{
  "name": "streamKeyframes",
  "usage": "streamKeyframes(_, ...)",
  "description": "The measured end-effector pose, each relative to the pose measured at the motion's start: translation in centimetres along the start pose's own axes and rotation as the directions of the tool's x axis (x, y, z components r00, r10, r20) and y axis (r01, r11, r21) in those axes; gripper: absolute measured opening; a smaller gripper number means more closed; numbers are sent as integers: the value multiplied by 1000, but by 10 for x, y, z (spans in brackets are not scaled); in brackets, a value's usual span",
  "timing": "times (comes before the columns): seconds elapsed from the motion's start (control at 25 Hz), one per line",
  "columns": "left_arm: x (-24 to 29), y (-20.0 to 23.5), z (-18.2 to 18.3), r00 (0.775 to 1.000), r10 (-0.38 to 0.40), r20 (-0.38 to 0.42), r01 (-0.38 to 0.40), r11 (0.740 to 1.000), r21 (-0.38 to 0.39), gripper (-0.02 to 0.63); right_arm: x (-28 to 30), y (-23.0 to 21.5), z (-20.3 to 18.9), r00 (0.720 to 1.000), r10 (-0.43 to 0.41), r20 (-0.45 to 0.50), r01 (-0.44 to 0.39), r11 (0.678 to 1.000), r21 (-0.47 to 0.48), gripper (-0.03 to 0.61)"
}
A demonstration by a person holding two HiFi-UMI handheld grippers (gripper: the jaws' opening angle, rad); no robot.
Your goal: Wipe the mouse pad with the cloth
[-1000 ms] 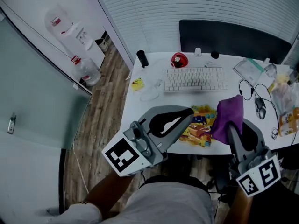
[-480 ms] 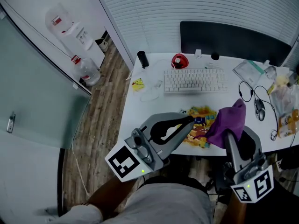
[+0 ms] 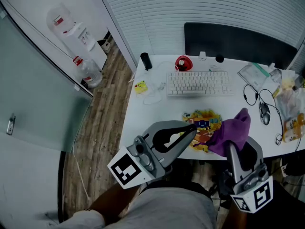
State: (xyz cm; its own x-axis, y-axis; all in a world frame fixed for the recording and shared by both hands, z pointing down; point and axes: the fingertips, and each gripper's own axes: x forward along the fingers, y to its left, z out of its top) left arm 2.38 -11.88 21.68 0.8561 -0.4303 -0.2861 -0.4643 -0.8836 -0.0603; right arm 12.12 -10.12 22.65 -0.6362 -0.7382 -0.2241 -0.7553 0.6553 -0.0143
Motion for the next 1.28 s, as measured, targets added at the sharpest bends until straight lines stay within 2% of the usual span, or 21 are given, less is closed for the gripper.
streamKeyframes(1.28, 2, 2, -13, 999, 1, -34, -2, 1000, -17, 15, -5, -9, -5, 1000, -13, -10, 13, 1000, -3, 64)
